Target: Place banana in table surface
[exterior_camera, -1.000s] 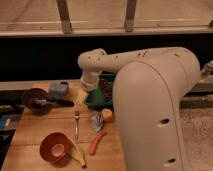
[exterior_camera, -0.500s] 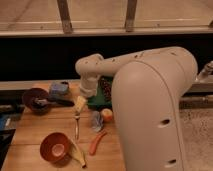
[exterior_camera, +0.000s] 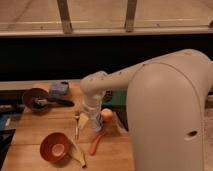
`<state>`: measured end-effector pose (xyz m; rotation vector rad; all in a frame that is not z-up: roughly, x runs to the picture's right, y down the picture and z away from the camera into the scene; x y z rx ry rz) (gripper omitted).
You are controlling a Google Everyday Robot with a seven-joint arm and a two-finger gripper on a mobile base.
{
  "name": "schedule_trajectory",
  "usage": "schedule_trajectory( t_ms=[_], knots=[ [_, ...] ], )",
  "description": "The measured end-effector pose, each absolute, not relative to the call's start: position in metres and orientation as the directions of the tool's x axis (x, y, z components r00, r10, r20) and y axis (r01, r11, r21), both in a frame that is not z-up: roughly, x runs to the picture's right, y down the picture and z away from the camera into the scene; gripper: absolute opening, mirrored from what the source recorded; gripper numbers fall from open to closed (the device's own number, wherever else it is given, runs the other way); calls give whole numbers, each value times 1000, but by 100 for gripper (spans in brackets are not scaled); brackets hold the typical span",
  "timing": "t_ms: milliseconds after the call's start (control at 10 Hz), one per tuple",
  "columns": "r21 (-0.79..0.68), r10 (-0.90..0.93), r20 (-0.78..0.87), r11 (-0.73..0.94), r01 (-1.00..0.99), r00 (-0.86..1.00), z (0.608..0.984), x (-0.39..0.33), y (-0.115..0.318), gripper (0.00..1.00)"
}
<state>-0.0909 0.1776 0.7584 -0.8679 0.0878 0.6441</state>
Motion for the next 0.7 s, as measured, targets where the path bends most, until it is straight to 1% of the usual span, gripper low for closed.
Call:
schedule_trajectory(
  t_ms=[200,700],
  knots=[
    [-707,481,-297,470,-529,825,737,-107,200,80],
    [-714,471,-302,464,-524,829,738,-110,203,80]
  ],
)
